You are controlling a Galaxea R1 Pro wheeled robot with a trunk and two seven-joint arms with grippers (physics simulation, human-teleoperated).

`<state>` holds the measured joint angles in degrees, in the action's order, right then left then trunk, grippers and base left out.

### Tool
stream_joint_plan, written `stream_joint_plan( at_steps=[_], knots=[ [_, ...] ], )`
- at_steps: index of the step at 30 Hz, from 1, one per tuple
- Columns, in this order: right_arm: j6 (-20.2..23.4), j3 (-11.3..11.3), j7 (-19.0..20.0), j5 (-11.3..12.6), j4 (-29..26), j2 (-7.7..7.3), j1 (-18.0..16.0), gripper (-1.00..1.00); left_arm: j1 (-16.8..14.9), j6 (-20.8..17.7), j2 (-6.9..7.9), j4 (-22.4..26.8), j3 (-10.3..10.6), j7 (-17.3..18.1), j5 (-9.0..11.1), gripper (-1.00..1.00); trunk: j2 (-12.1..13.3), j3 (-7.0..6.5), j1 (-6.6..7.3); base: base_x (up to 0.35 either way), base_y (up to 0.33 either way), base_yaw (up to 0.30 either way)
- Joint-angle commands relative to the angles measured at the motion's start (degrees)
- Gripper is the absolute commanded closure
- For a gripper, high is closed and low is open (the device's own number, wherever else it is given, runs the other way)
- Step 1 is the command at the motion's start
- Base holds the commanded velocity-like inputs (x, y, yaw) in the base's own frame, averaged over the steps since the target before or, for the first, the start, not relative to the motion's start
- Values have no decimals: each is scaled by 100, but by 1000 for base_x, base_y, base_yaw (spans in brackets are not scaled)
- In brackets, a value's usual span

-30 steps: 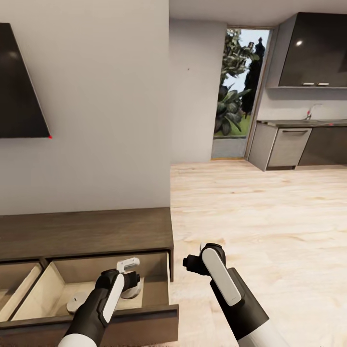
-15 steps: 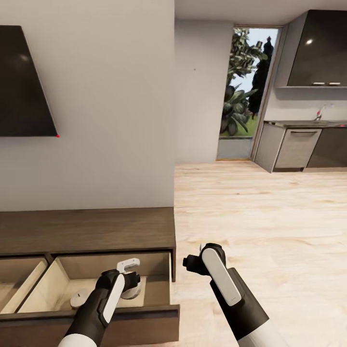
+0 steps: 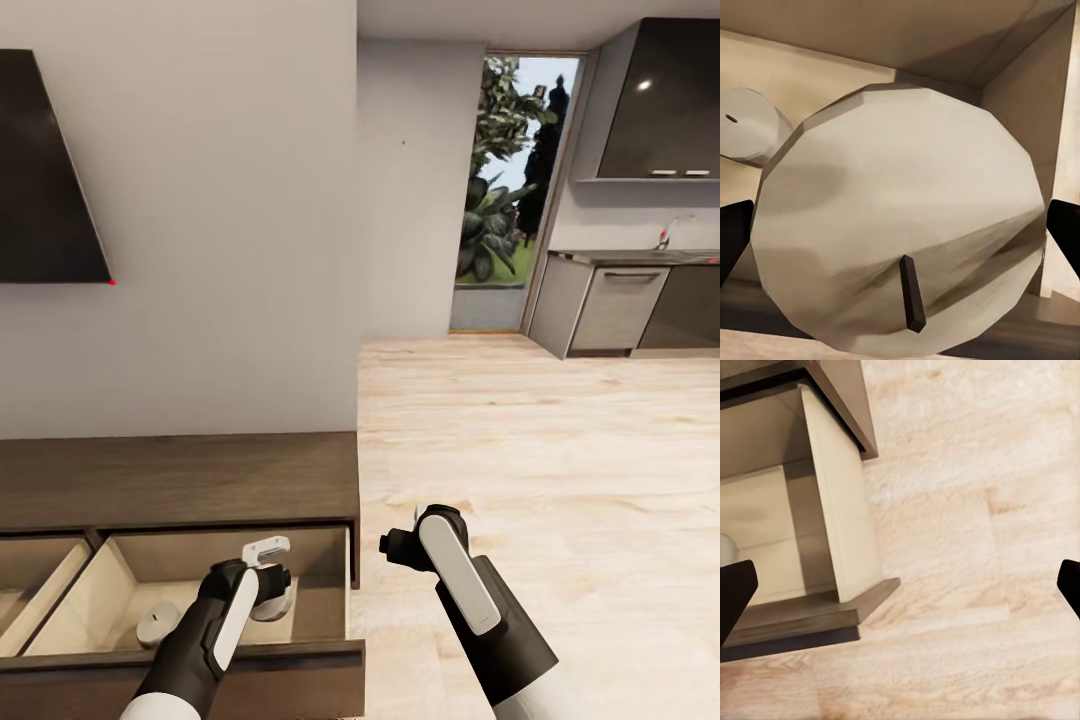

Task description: Place each of the two pumpkins and all three candles from the living room inside a cabinet in the living room (use any cabinet), then make sure every cabinet is closed, and position the cauldron so it is next to a table in the living room.

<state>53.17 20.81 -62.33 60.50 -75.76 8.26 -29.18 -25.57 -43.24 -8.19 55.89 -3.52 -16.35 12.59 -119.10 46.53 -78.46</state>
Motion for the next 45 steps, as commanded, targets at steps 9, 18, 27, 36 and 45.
stream_joint_plan(
  at_steps=[9, 18, 27, 36, 45],
  knots=[
    [0, 2, 1, 6, 0, 3, 0, -100, -1, 5, -3, -4, 0, 0, 1, 100, -362, 162, -198, 0, 0, 0],
    [0, 2, -1, 6, 0, 3, 0, -100, -1, 36, -5, -8, 0, 3, -8, 100, -483, 216, -264, 0, 0, 0],
    [0, 2, 2, 6, 0, 0, 0, -100, -1, 38, 1, -78, 35, 0, -13, 100, -483, 216, -264, 153, 0, 0],
    [0, 2, 2, 6, 0, 0, 0, -100, -1, 44, 2, -83, 54, 0, -11, 100, -683, 305, -374, 14, 0, 0],
    [0, 2, 2, 6, 0, 0, 0, -100, -1, 36, 2, -81, 62, 0, -10, 100, -1044, 467, -572, 0, 0, 0]
  ],
)
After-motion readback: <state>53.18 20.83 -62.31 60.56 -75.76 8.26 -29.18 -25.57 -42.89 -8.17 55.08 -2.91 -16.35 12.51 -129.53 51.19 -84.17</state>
